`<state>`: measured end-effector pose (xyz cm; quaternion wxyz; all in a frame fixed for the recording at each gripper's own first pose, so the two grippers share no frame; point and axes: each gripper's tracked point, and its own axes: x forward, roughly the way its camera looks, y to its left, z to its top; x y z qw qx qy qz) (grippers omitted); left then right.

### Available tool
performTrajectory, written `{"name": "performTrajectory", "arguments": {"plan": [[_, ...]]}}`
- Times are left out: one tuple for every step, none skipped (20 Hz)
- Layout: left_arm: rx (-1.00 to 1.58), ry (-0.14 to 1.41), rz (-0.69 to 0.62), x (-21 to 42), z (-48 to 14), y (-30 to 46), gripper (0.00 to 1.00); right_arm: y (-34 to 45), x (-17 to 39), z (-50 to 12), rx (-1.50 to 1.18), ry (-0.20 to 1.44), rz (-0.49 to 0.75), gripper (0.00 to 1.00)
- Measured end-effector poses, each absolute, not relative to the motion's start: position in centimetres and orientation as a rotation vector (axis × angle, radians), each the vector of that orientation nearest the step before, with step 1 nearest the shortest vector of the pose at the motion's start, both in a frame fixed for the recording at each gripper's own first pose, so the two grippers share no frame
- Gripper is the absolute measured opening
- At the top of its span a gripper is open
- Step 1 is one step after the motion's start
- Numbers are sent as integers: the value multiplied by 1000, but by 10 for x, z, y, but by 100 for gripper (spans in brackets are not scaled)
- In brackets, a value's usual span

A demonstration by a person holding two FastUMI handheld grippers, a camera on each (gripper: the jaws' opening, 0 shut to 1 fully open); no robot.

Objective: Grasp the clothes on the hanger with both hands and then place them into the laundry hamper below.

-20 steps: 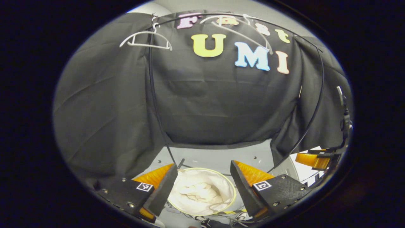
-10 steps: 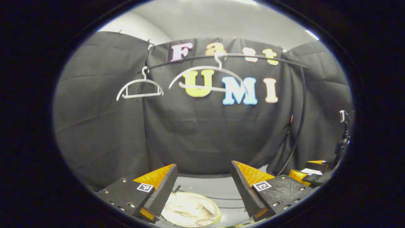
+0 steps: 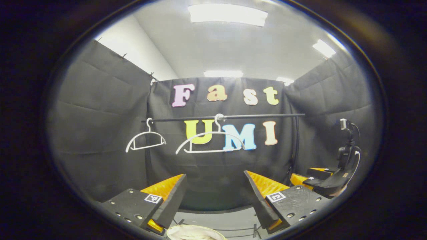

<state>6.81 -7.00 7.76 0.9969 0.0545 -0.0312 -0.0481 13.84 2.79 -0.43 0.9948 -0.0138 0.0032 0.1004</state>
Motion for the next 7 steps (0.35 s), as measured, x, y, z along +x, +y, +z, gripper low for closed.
{"name": "performTrajectory", "arguments": {"plan": [[101, -70, -101, 63, 89, -63, 99, 27, 137, 10, -41, -17, 188, 98], [95, -76, -107, 58, 96, -58, 99, 23, 134, 21, -49, -34, 169, 92], [91, -69, -118, 52, 96, -51, 99, 22, 132, 26, -46, -41, 154, 92], [87, -57, -119, 49, 93, -42, 99, 21, 127, 28, -35, -34, 138, 92], [83, -56, -109, 50, 92, -29, 99, 21, 123, 26, -21, -30, 123, 92], [77, -66, -104, 50, 92, -18, 99, 19, 121, 24, -9, -26, 105, 92], [70, -65, -96, 54, 88, -11, 99, 16, 120, 22, -2, -24, 85, 92]]}}
